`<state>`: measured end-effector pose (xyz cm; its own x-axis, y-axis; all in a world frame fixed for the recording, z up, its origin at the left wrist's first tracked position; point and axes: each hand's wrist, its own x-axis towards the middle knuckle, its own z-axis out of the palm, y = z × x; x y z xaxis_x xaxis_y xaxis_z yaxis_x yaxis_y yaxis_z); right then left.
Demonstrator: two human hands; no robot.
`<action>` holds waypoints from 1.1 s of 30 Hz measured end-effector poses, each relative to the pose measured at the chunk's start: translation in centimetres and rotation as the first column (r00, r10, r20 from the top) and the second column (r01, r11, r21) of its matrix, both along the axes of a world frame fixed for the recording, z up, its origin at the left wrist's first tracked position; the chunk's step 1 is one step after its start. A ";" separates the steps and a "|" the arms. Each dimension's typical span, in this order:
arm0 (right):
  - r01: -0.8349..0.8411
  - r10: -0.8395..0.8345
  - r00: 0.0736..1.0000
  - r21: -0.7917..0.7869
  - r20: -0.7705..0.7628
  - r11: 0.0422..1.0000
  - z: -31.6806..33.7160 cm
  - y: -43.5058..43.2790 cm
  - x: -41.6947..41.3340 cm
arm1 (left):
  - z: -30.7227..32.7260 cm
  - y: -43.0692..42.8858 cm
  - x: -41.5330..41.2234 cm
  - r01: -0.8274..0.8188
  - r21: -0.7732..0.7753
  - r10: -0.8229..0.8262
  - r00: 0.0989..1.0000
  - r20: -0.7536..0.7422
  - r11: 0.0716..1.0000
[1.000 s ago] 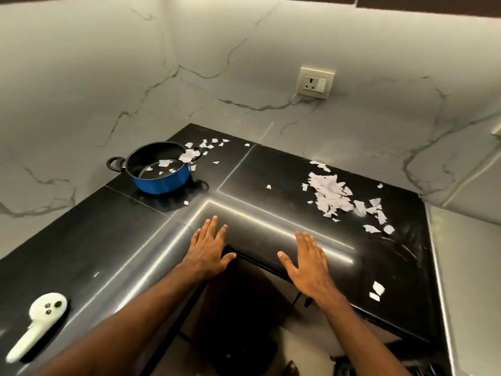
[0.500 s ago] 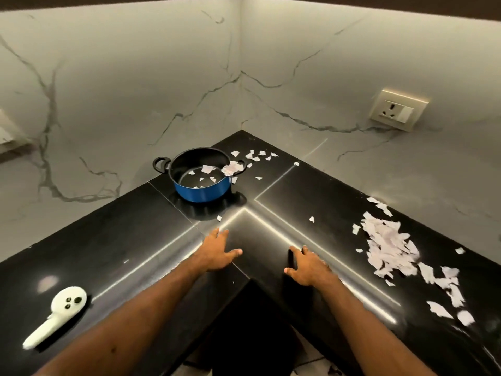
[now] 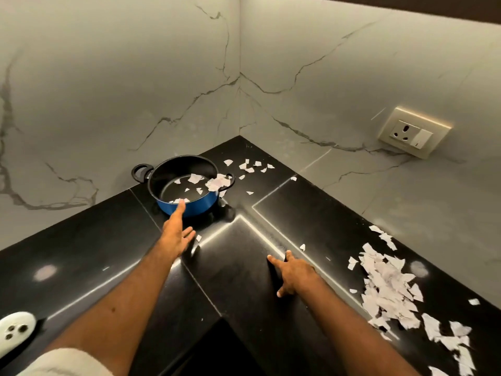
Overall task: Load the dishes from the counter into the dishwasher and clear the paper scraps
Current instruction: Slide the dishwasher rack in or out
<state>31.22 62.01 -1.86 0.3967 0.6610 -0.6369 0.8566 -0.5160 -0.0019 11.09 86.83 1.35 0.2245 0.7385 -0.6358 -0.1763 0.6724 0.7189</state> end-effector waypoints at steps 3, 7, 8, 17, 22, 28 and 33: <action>-0.022 0.022 1.000 0.014 0.006 1.000 0.0 -0.1 -0.2 | -0.3 1.4 1.2 -0.080 -0.068 0.083 0.996 0.038 0.994; -0.036 0.036 0.999 -0.008 0.008 0.999 -0.2 0.1 -0.2 | -0.5 2.2 3.0 -0.148 -0.098 0.152 0.988 0.039 0.984; -0.041 0.041 0.999 -0.012 0.002 0.999 -0.1 0.2 -0.2 | -0.6 2.4 3.3 -0.160 -0.101 0.165 0.985 0.041 0.982; -0.012 0.012 1.000 0.011 -0.027 1.000 -0.4 0.2 -0.5 | -0.2 4.1 5.2 -0.260 -0.108 0.254 0.965 -0.061 0.960; -0.008 0.009 1.000 0.017 -0.029 1.000 0.5 0.5 -0.7 | 0.8 3.5 4.2 -0.215 -0.111 0.214 0.977 -0.023 0.970; -0.029 0.029 1.000 0.027 0.001 0.999 1.0 0.8 -0.9 | 2.6 -2.9 4.3 -0.068 -0.044 0.069 0.997 0.016 0.997; 0.050 -0.045 0.998 0.149 -0.043 0.988 0.3 0.0 -0.4 | 3.0 -9.0 5.8 0.098 -0.006 -0.098 0.995 0.004 0.995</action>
